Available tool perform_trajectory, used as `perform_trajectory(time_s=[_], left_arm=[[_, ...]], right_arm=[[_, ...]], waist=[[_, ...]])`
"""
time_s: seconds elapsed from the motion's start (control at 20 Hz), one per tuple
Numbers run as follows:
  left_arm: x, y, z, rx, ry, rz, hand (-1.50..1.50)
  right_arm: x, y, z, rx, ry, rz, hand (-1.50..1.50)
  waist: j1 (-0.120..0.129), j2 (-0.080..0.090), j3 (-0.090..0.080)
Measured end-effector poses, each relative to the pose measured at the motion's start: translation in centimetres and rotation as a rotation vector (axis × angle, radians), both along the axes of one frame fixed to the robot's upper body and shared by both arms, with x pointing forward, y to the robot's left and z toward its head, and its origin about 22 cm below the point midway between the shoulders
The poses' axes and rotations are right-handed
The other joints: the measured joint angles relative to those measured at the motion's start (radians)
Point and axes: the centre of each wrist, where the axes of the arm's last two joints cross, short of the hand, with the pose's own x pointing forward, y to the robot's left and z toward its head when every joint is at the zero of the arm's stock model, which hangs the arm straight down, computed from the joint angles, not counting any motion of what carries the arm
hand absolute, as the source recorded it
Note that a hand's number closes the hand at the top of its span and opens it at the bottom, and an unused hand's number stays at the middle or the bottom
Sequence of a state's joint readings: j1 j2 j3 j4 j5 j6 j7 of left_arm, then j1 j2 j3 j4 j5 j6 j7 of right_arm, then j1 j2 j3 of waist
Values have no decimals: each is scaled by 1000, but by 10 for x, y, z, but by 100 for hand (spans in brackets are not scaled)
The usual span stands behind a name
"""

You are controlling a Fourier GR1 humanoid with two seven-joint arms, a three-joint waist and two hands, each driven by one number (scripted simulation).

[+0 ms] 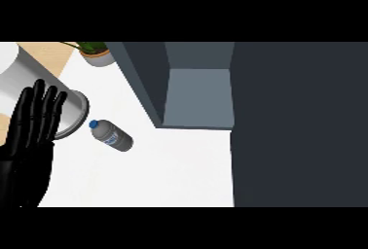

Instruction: Pick up the bottled water, place it into the cabinet and close the cabinet

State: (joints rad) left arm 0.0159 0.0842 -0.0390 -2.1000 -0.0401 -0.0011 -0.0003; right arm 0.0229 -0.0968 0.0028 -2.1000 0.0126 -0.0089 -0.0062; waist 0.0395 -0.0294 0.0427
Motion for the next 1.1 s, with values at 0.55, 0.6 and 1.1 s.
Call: perform_trajectory(time_s=[0.55,0.6,1.1], left_arm=[[20,65,-13,-148,153,-355,-150],[20,76,-14,-159,175,-375,-150],[4,136,-10,-190,275,-443,-150]], right_arm=[[-34,5,-5,108,137,149,-150],[-40,2,-3,113,157,157,-150],[-89,-1,7,123,258,175,-150]], waist=[[-56,27,-43],[-56,27,-43],[-47,26,-43]])
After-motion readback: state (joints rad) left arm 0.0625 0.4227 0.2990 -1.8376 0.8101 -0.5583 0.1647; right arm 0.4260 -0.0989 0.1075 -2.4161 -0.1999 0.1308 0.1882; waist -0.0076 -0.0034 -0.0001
